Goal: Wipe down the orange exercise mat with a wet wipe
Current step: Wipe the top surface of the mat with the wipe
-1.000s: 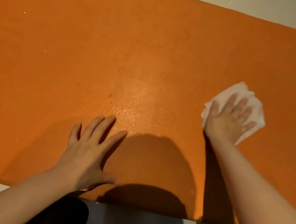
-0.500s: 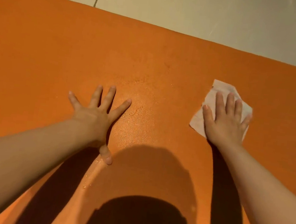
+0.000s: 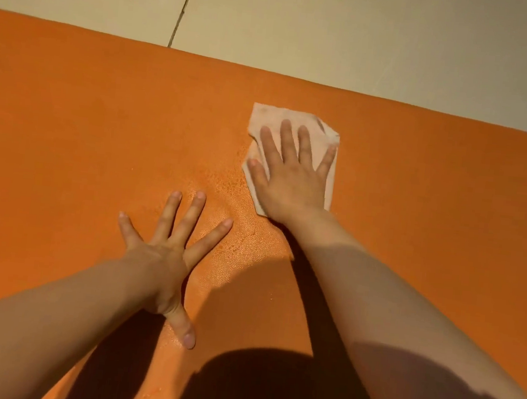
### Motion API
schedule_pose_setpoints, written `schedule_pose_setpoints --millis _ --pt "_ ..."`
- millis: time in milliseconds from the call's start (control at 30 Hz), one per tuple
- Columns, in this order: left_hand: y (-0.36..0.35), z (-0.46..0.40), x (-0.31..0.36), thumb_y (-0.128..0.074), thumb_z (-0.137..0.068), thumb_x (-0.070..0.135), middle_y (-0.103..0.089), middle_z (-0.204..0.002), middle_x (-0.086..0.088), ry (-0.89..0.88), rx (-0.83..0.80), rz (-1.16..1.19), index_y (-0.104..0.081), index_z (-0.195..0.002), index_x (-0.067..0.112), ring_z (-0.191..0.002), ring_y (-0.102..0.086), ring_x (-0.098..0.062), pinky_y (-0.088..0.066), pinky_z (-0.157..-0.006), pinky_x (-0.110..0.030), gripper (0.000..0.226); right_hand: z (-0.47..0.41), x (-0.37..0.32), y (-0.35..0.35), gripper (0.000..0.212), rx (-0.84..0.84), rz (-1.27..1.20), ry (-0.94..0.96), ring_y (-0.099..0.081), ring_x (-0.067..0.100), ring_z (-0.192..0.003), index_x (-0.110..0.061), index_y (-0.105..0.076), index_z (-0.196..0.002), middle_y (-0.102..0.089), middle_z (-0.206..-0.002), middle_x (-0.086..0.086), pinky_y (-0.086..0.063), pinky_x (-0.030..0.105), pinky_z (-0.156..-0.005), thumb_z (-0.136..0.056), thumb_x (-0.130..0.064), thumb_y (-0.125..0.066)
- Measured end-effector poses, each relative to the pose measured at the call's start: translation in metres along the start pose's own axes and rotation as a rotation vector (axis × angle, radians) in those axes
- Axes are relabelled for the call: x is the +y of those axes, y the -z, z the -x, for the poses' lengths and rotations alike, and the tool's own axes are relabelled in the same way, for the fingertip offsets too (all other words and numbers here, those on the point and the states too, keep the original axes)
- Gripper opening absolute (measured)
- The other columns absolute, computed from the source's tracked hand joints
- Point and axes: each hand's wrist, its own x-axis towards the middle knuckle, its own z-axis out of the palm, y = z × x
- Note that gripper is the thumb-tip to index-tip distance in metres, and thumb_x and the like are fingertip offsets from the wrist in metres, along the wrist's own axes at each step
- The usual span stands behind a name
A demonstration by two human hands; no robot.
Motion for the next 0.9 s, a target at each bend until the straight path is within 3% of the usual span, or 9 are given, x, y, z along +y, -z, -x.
schedule_pose_setpoints --millis 100,267,367,433,700,800,900 --pt "0.001 0.0 -0.002 -0.075 -0.042 0.083 0.074 -0.111 -0.003 -0.005 -0.014 0.012 0.064 -0.099 0.047 -0.112 0.061 -0.035 -0.001 -0.099 -0.085 0.154 -0.032 0.049 0.022 0.063 -0.104 0.047 0.1 0.018 0.015 -0.149 -0.04 0.004 -0.154 0.017 -0.163 -0.009 0.017 0.062 -0.113 -0.099 -0.064 -0.013" --pt "0.001 0.0 -0.003 -0.076 -0.044 0.081 0.075 -0.108 -0.002 -0.028 -0.03 0.031 0.066 -0.094 0.047 -0.11 0.062 -0.035 0.0 -0.099 -0.085 0.154 -0.04 0.178 0.051 0.065 -0.061 -0.002 -0.415 0.014 0.018 -0.15 -0.039 0.001 -0.156 0.013 -0.164 -0.006 0.013 0.062 -0.115 -0.098 -0.065 -0.012" --pt "0.002 0.001 -0.005 -0.077 -0.044 0.079 0.075 -0.108 -0.002 -0.027 -0.031 0.04 0.065 -0.095 0.048 -0.111 0.062 -0.035 0.001 -0.098 -0.085 0.155 -0.047 0.179 0.055 0.063 -0.026 -0.096 -0.697 0.016 0.021 -0.15 -0.033 0.0 -0.157 0.012 -0.164 -0.002 0.01 0.066 -0.113 -0.1 -0.057 -0.013" --pt "0.004 0.0 -0.004 -0.078 -0.045 0.078 0.075 -0.108 -0.002 -0.03 -0.036 0.044 0.065 -0.095 0.047 -0.11 0.063 -0.035 0.002 -0.098 -0.086 0.155 -0.062 0.145 0.052 0.063 -0.024 -0.113 -0.758 0.018 0.024 -0.15 -0.031 0.002 -0.157 0.015 -0.164 0.001 0.01 0.067 -0.112 -0.101 -0.056 -0.01" --pt "0.005 -0.001 -0.004 -0.076 -0.043 0.081 0.075 -0.11 -0.002 -0.043 -0.032 0.051 0.064 -0.098 0.049 -0.11 0.063 -0.034 0.005 -0.096 -0.086 0.154 -0.074 -0.031 0.017 0.067 -0.12 -0.006 0.092 0.022 0.024 -0.148 -0.033 0.005 -0.156 0.019 -0.163 0.0 0.019 0.062 -0.112 -0.1 -0.062 -0.015" --pt "0.004 -0.001 -0.003 -0.076 -0.042 0.081 0.074 -0.111 -0.002 -0.038 -0.024 0.045 0.065 -0.096 0.049 -0.11 0.063 -0.034 0.004 -0.096 -0.085 0.153 -0.066 -0.01 0.019 0.065 -0.107 0.013 0.207 0.02 0.018 -0.149 -0.037 0.003 -0.155 0.016 -0.163 -0.006 0.019 0.058 -0.114 -0.099 -0.064 -0.015" --pt "0.002 0.0 -0.003 -0.076 -0.043 0.081 0.075 -0.111 -0.002 -0.045 -0.019 0.045 0.065 -0.094 0.049 -0.11 0.063 -0.035 0.003 -0.096 -0.085 0.154 -0.06 0.055 0.025 0.065 -0.054 0.024 0.032 0.015 0.016 -0.15 -0.038 0.003 -0.155 0.013 -0.163 -0.008 0.015 0.058 -0.116 -0.098 -0.065 -0.014"
